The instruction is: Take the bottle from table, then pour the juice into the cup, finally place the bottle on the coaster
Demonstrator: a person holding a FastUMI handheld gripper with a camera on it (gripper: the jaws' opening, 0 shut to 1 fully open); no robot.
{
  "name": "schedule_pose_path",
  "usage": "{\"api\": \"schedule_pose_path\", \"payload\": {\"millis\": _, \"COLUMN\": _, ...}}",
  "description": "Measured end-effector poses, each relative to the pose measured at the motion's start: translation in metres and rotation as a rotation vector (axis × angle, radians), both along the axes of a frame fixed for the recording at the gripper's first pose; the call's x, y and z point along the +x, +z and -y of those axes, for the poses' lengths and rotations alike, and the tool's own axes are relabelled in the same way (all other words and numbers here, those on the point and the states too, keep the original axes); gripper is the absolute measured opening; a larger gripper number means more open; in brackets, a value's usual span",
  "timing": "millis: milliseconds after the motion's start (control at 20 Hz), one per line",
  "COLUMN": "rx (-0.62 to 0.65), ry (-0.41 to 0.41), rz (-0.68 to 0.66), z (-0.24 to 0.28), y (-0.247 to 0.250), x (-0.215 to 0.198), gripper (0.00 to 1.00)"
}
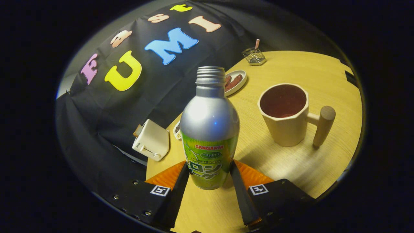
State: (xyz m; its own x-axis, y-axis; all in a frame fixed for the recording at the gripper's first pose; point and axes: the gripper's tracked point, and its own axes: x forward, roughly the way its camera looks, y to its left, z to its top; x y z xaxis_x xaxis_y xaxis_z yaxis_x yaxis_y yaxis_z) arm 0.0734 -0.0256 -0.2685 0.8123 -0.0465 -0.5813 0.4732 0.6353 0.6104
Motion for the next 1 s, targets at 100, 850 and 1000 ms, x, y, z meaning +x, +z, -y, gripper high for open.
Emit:
{"api": "schedule_pose_path", "payload": {"millis": 100, "rx": -0.056, "ry": 0.01, "rz": -0.004, "z": -0.001, "y": 0.0, "x": 0.002, "gripper": 0.74}}
{"api": "schedule_pose_path", "payload": {"millis": 850, "rx": -0.445, "ry": 0.062, "rz": -0.035, "z": 0.029, "y": -0.001, "x": 0.043, "gripper": 0.74}}
{"api": "schedule_pose_path", "payload": {"millis": 1000, "rx": -0.476, "ry": 0.069, "rz": -0.043, "z": 0.033, "y": -0.003, "x": 0.054, "gripper": 0.75}}
